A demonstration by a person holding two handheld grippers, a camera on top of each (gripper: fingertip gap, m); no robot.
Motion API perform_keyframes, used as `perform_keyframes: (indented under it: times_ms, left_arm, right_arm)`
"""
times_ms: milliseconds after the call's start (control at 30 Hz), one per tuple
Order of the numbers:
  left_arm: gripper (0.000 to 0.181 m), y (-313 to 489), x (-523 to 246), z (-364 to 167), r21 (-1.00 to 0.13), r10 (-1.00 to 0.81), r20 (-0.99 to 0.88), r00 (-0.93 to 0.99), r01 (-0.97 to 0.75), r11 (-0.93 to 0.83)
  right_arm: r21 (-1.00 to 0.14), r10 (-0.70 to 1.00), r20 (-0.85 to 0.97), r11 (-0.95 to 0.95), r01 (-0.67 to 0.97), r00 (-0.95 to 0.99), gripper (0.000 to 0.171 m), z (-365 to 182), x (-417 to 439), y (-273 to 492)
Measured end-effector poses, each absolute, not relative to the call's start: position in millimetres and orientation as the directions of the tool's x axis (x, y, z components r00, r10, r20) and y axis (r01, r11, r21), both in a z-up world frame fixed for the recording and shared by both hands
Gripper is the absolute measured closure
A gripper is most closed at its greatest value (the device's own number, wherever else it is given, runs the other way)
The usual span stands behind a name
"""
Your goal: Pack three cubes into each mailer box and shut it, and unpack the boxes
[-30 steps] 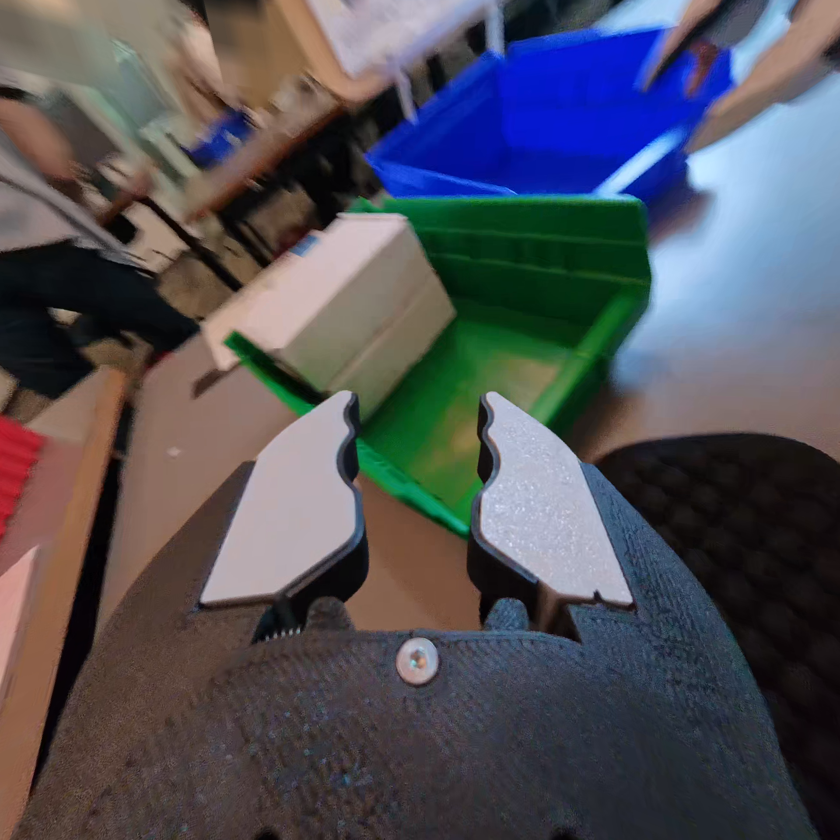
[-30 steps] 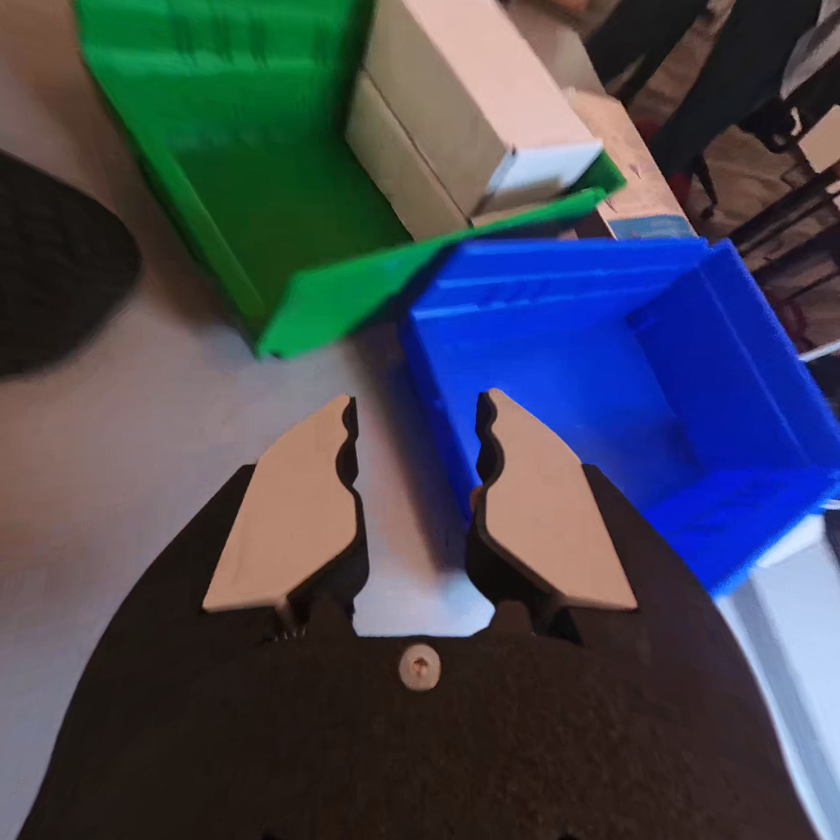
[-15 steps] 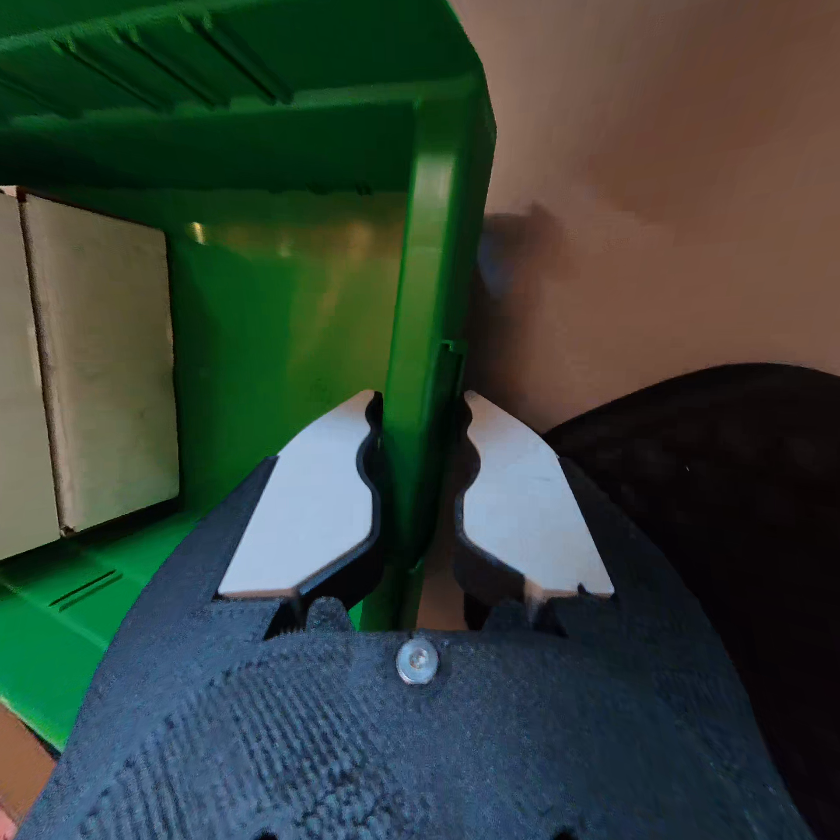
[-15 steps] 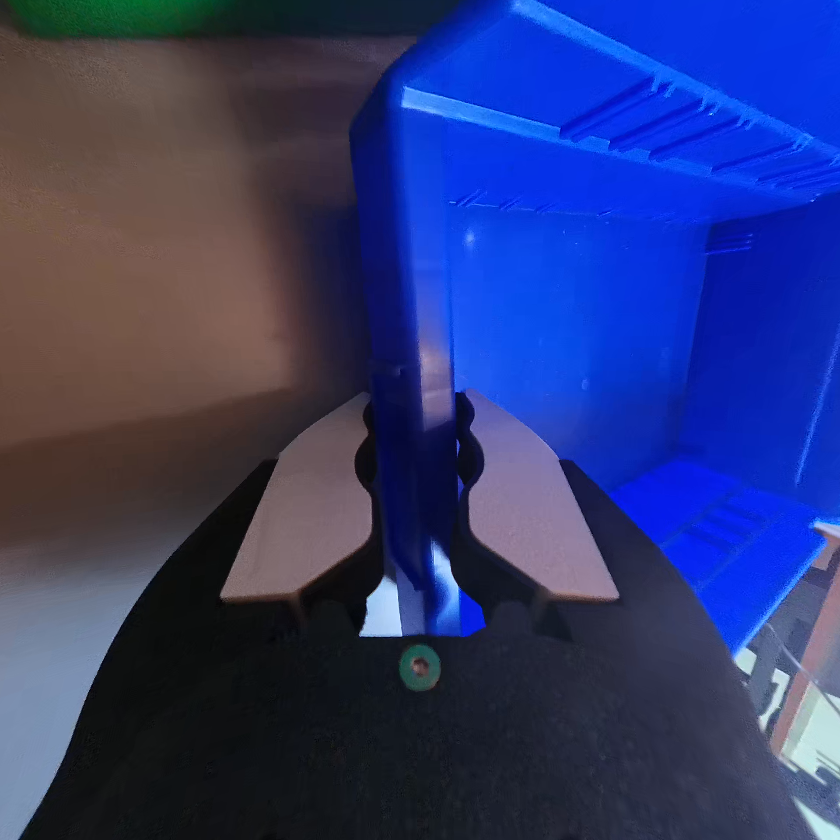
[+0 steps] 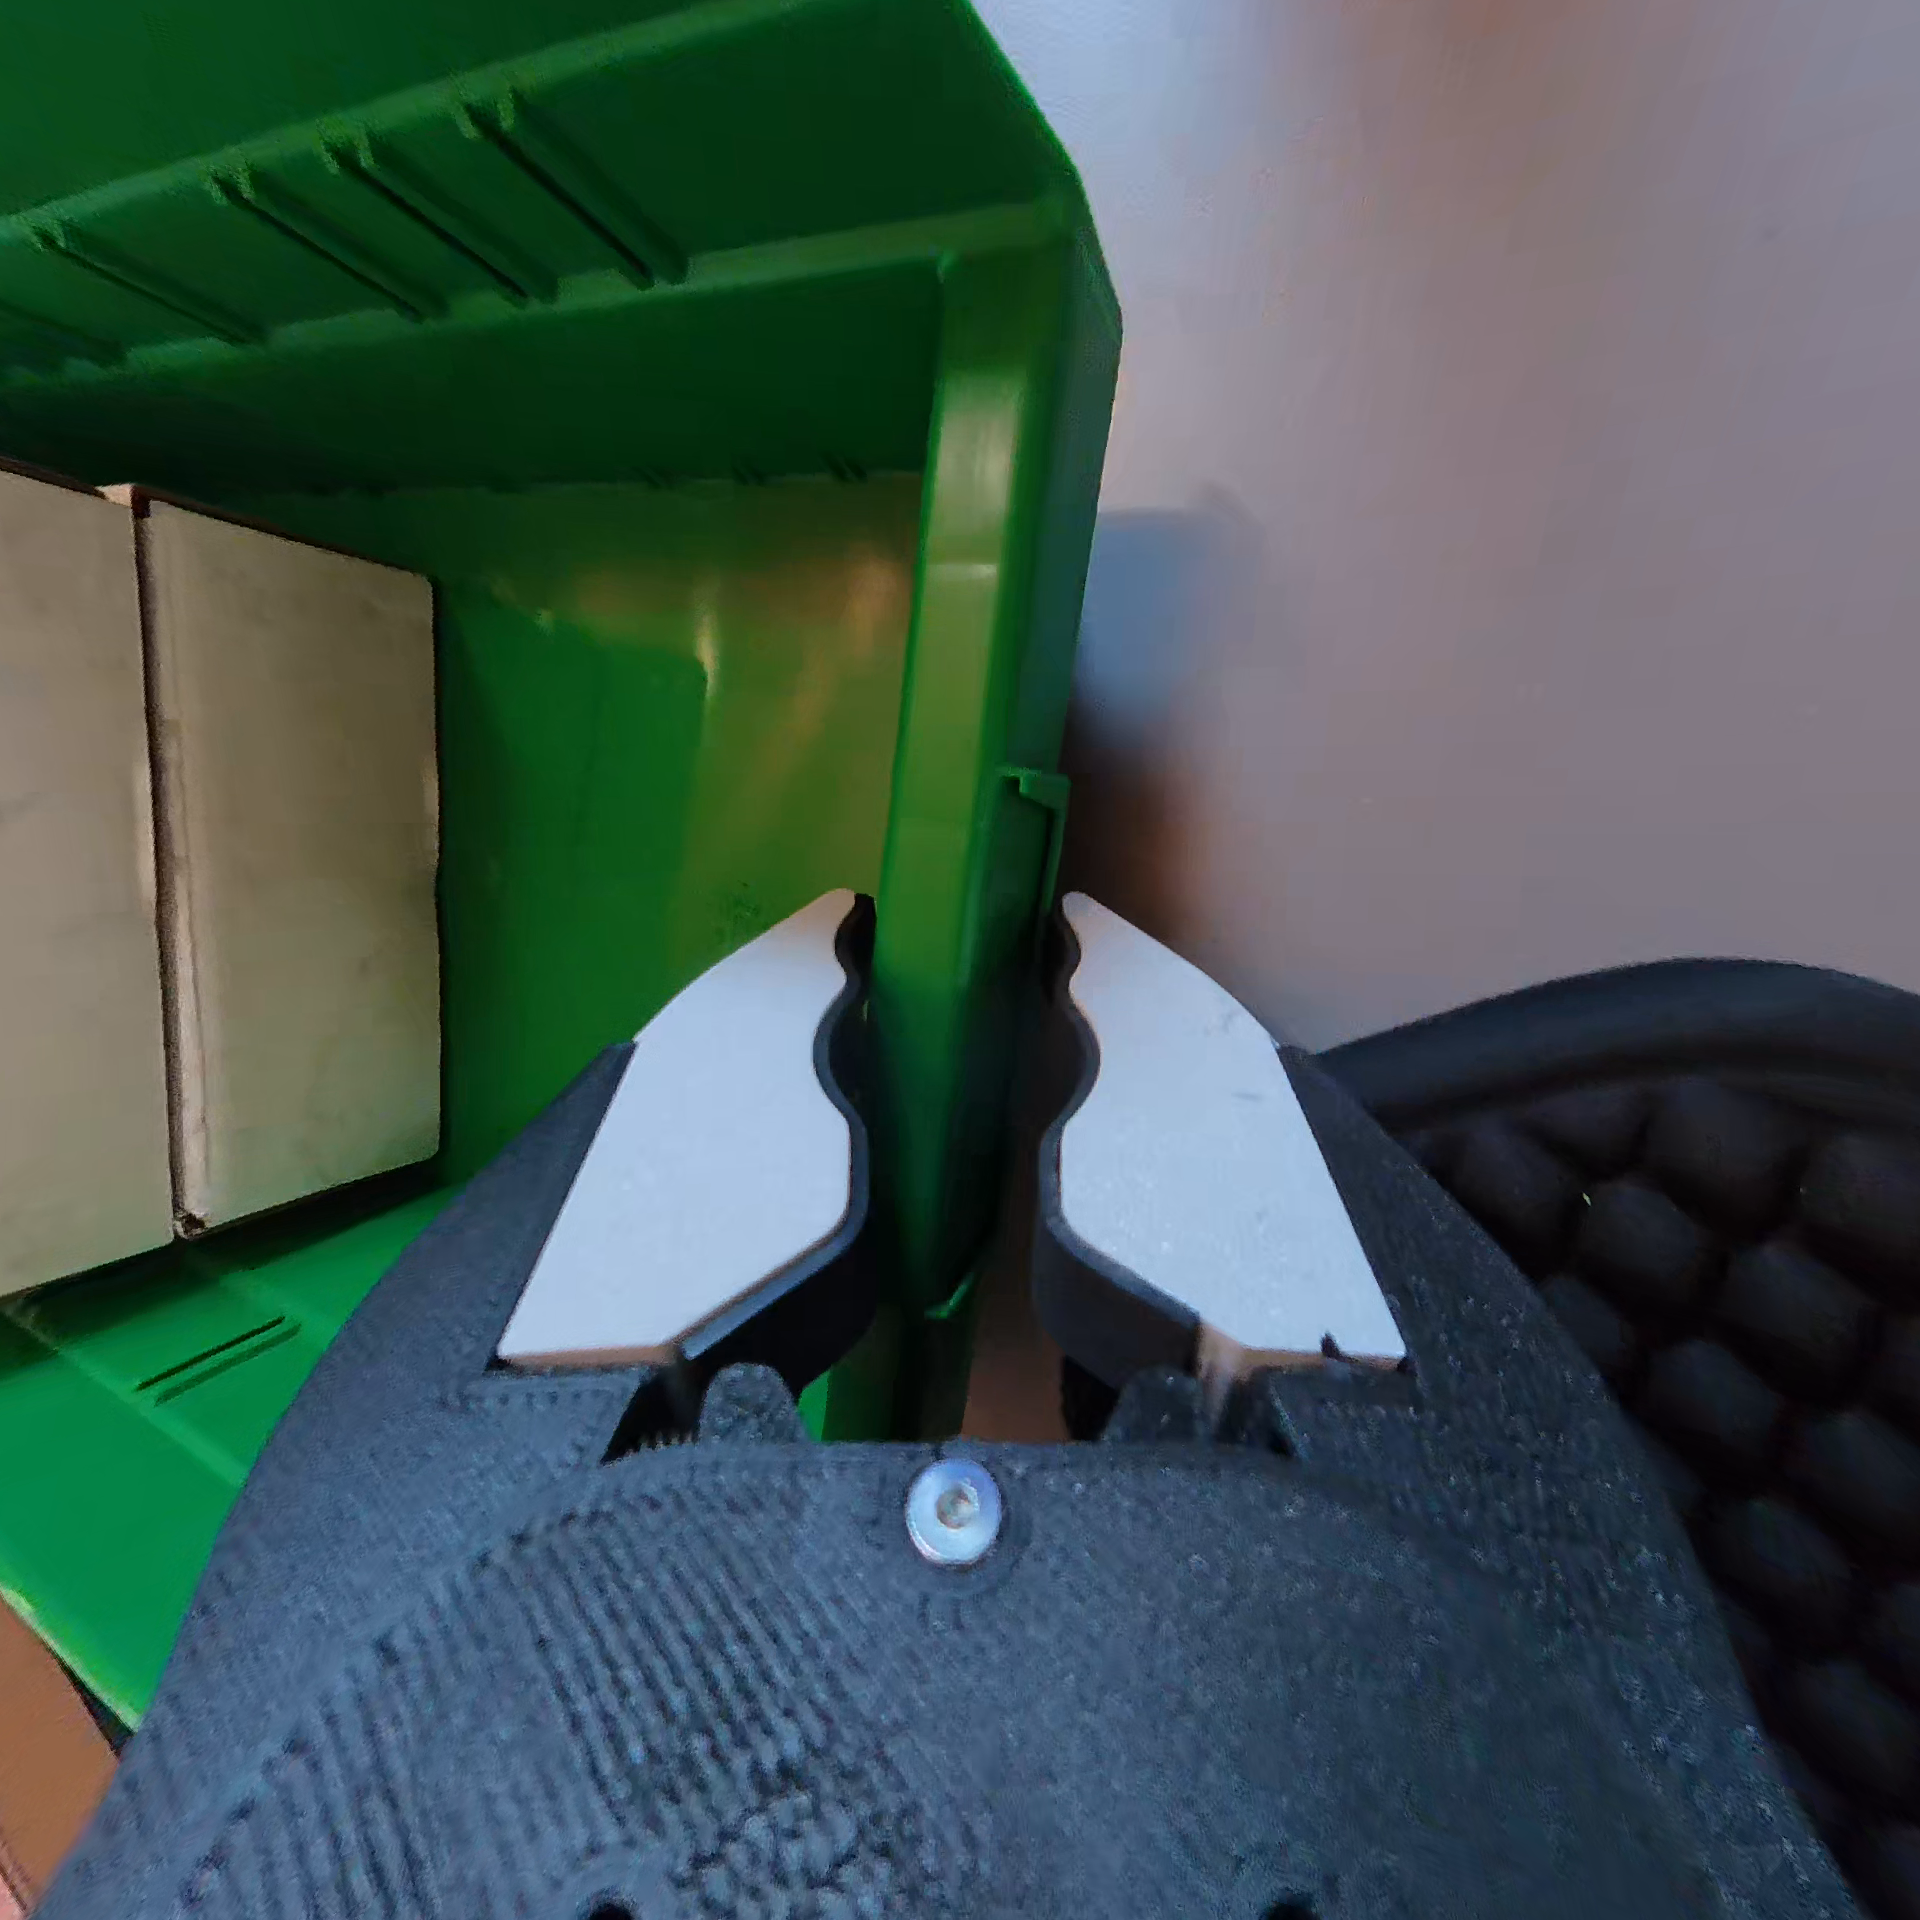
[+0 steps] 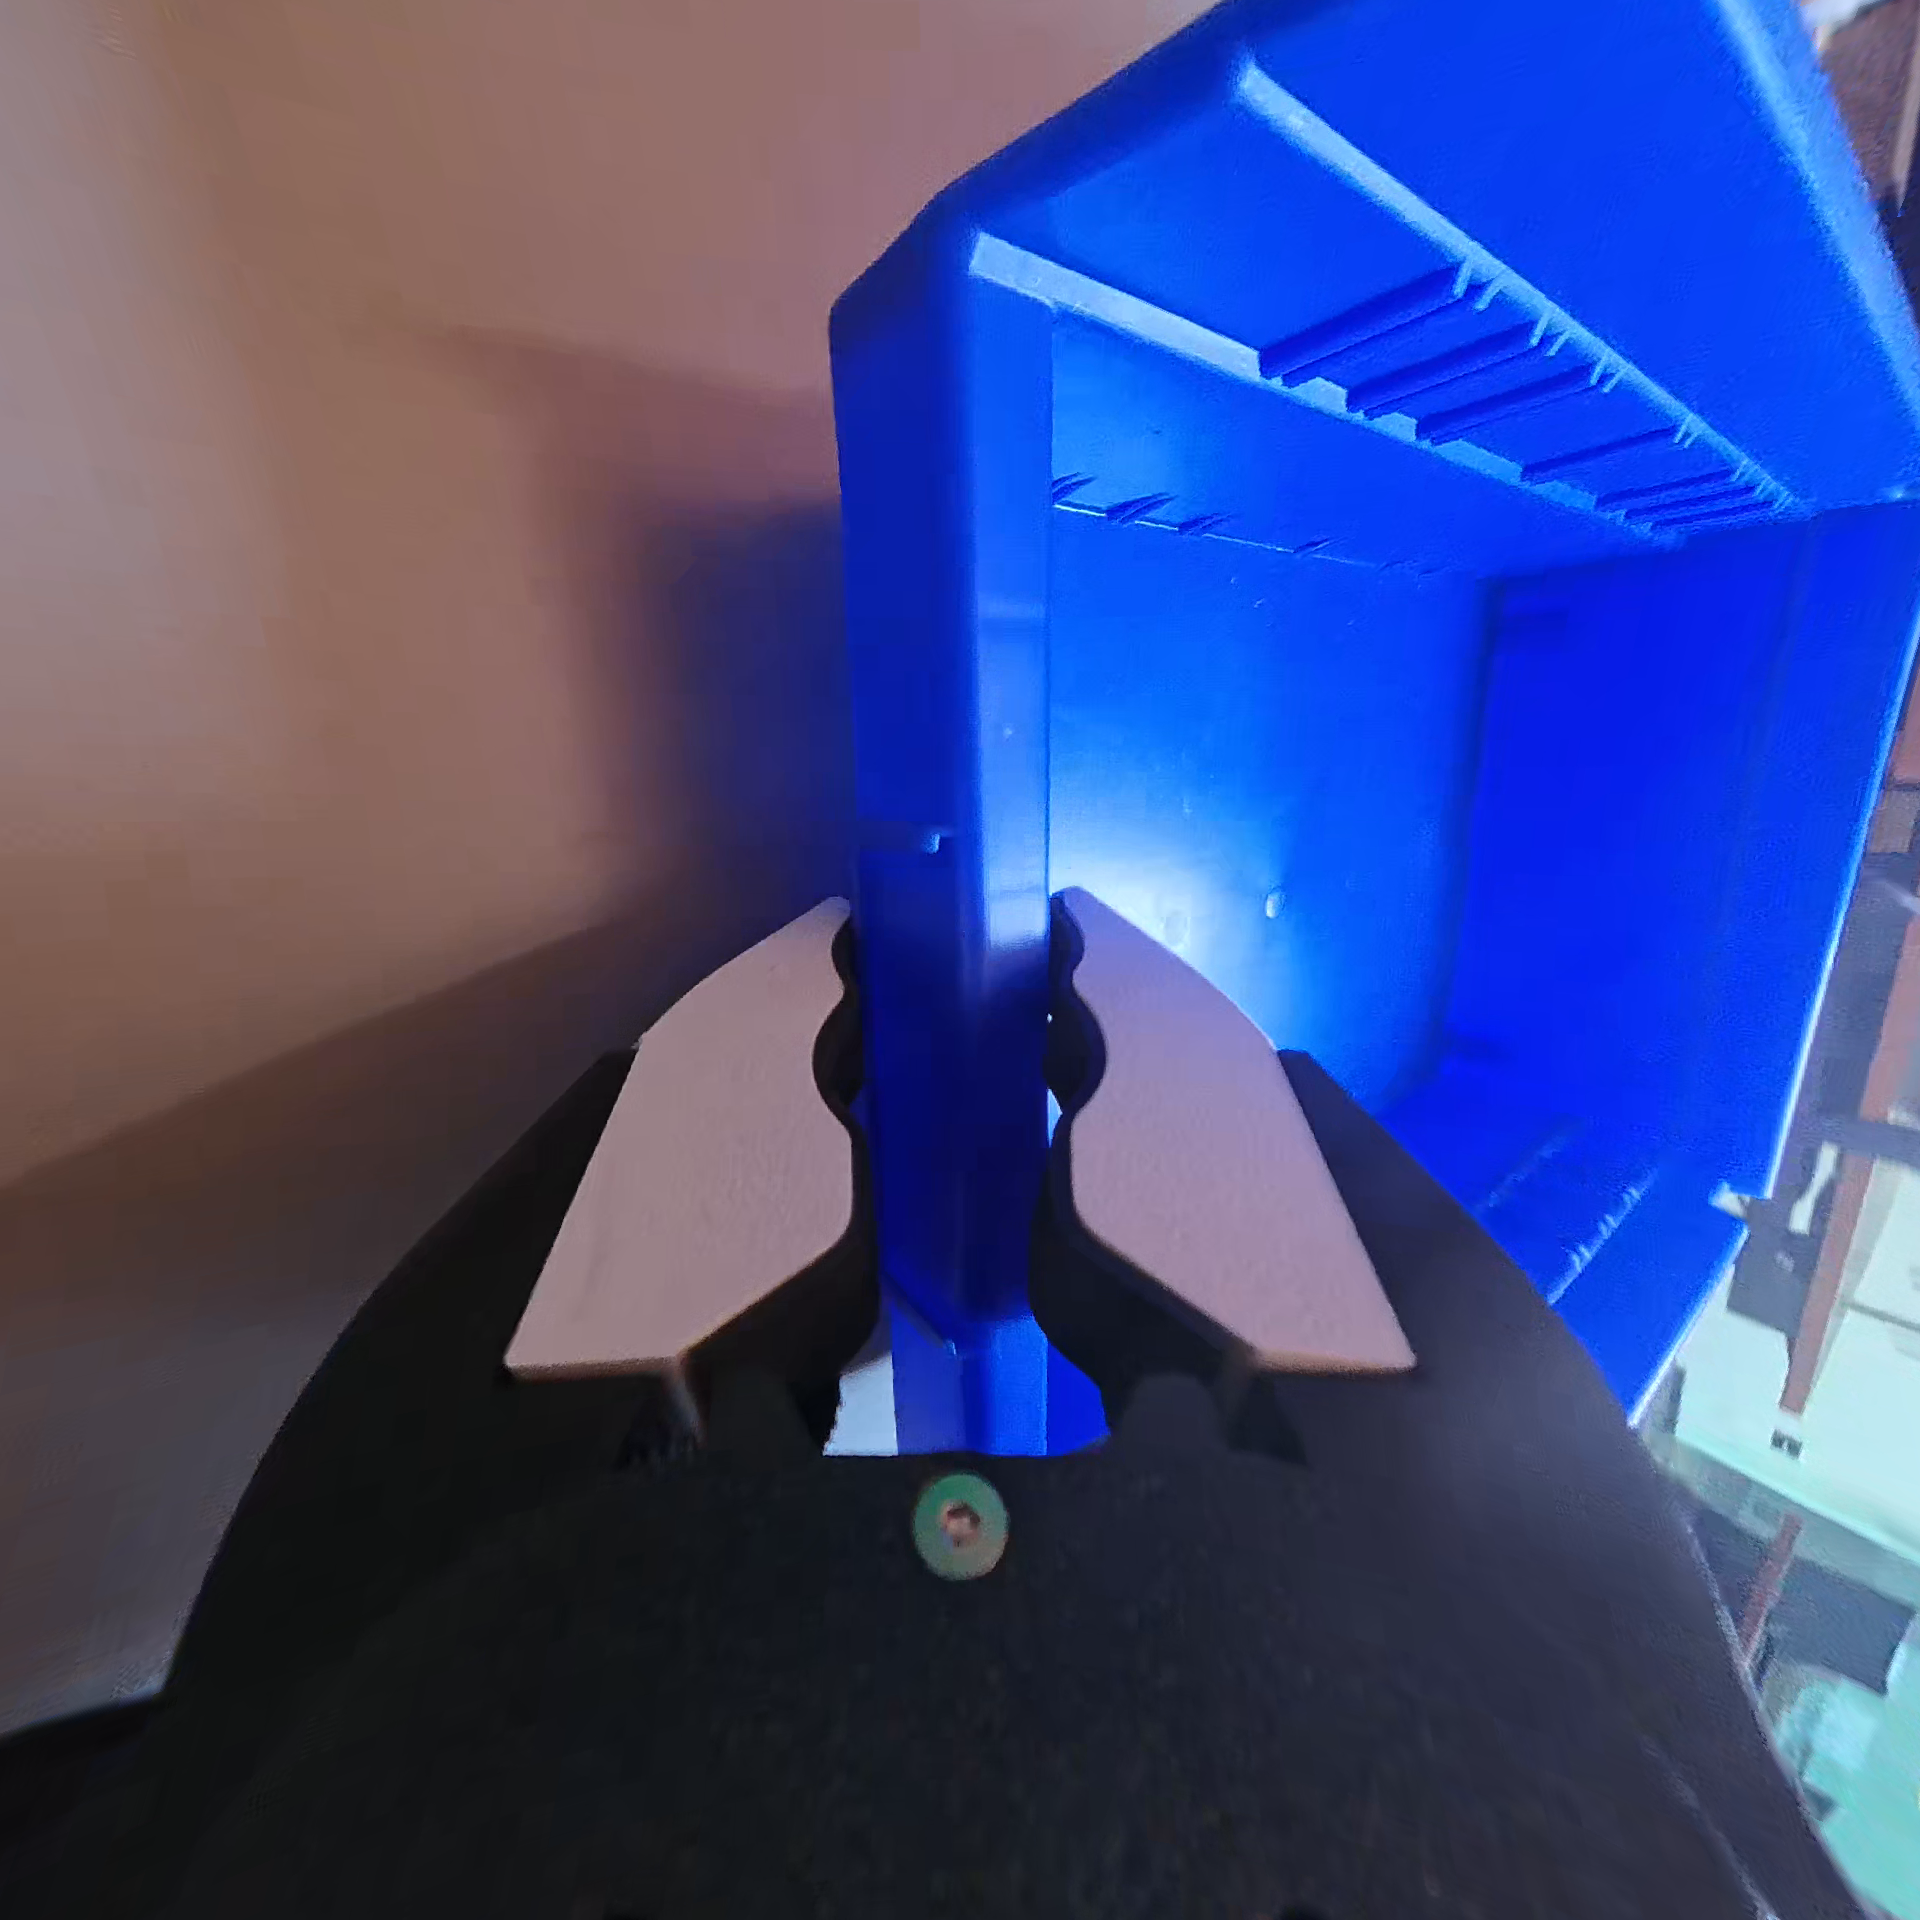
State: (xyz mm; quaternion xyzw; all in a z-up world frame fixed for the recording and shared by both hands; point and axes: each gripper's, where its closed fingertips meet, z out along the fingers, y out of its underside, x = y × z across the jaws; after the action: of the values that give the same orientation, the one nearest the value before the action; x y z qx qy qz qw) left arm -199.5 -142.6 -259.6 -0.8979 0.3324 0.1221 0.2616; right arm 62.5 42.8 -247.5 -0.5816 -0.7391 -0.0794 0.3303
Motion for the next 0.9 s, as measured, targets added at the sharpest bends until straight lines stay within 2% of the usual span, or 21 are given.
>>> perform_keyframes:
  times_ms: [33,267,400,900]
  left_arm:
    - [0.150,-140,-200,-260,-0.391,-0.526,-0.397,0.752,-0.657,-0.645]
    - [0.149,-118,-212,-259,-0.411,-0.477,-0.413,0.776,-0.626,-0.662]
    - [0.148,-105,-222,-259,-0.432,-0.445,-0.416,0.794,-0.602,-0.671]
    - [0.148,-82,-249,-258,-0.439,-0.391,-0.450,0.803,-0.580,-0.686]
  right_arm:
    - [-0.263,0.806,0.585,0.293,0.919,-0.089,0.140,-248,71,50]
    - [-0.204,0.786,0.618,0.177,0.963,-0.013,0.140,-257,107,106]
    - [-0.219,0.785,0.619,0.136,0.966,0.030,0.140,-256,108,126]
    - [-0.186,0.736,0.674,0.097,0.978,0.055,0.140,-255,117,131]
